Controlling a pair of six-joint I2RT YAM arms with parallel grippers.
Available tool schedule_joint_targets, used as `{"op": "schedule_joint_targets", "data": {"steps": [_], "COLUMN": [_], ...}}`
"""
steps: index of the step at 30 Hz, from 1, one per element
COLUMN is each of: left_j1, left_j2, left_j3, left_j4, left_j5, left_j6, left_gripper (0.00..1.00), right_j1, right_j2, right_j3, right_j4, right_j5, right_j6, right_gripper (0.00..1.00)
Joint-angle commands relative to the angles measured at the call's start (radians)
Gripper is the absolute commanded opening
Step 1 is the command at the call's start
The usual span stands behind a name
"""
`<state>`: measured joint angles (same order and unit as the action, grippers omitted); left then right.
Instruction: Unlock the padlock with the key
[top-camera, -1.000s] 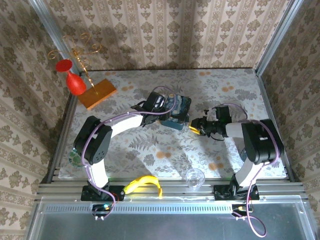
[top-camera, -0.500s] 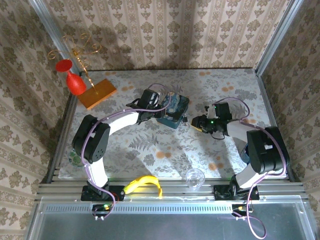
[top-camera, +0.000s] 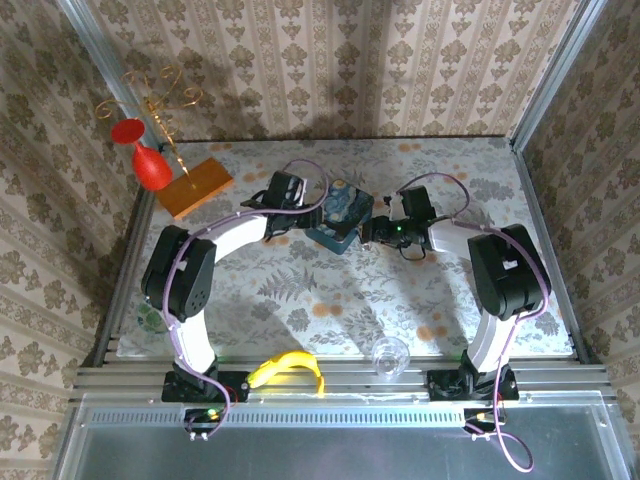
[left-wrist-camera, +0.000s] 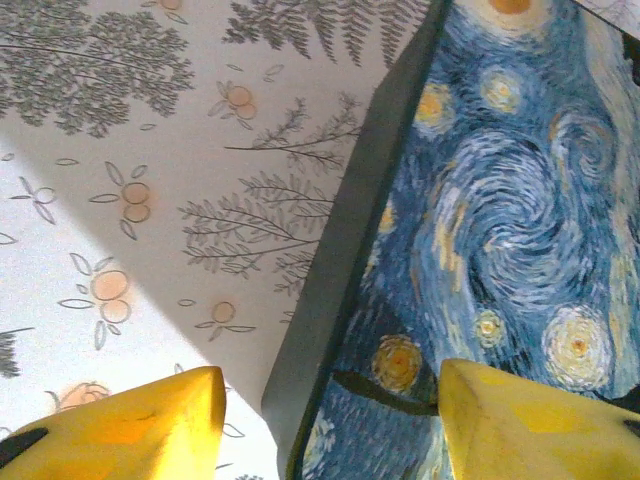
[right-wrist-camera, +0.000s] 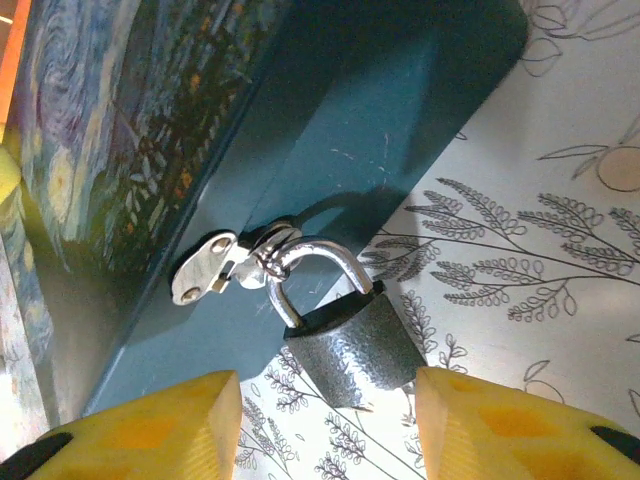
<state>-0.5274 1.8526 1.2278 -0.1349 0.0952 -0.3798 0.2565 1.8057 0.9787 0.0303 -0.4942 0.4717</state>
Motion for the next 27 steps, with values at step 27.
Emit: {"op": "schedule_joint_targets", "data": {"steps": [27], "left_j1": [-0.085], "left_j2": [-0.355], "left_j3": [-0.169], "left_j4": [0.001], "left_j5": [-0.092], "left_j6": [-0.282], "left_gripper": [0.87], "right_j1": [0.098], "right_j2": [0.171], "right_j3": [0.230], "right_j4": [-0.257], "right_j5": [0.122], "right_j6": [-0.346], "right_gripper": [0.61]}}
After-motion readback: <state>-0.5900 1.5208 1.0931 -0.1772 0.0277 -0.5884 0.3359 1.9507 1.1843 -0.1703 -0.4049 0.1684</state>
